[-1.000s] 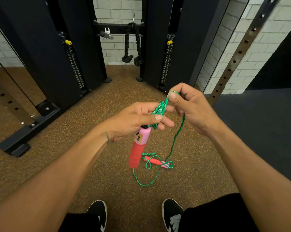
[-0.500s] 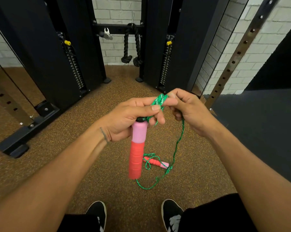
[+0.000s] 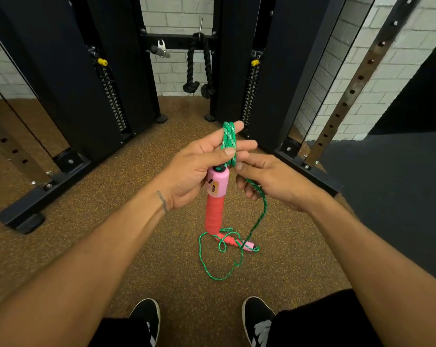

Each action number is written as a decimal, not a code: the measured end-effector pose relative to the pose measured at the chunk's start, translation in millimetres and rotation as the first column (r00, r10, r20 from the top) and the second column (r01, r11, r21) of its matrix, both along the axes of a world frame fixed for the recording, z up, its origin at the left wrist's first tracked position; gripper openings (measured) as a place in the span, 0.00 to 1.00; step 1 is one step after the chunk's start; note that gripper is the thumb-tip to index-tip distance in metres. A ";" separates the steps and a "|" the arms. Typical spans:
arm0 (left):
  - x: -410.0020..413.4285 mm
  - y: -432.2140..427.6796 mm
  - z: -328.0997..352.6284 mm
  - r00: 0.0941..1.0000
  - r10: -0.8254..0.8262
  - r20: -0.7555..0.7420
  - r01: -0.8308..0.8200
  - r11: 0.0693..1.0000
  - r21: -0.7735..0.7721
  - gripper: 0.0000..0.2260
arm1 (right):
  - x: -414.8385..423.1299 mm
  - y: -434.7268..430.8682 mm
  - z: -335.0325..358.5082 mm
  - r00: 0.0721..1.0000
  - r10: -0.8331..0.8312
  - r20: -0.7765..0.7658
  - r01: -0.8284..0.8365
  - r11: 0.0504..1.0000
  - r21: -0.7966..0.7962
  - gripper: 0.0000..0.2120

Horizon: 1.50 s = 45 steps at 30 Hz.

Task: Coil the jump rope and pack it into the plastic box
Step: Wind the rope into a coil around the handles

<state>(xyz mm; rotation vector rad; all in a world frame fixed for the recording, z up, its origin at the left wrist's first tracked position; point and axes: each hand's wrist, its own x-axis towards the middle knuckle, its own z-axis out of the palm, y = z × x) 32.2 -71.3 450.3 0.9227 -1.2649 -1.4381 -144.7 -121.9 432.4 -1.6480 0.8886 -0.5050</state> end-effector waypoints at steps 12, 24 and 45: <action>7.8 -4.6 -2.8 0.995 0.089 0.035 -0.091 0.995 0.046 0.29 | -3.7 -0.7 -2.7 0.975 0.066 -0.211 -0.117 0.965 -0.236 0.10; 3.4 -6.0 -6.1 0.993 0.069 0.099 -0.075 0.995 0.059 0.32 | 4.6 0.7 0.3 0.893 0.025 -0.450 -0.281 0.812 -0.512 0.14; 3.5 1.9 -0.7 0.885 -0.225 0.408 0.228 0.973 0.042 0.13 | -6.6 -4.0 16.7 0.987 -0.010 0.162 0.090 0.863 -0.497 0.04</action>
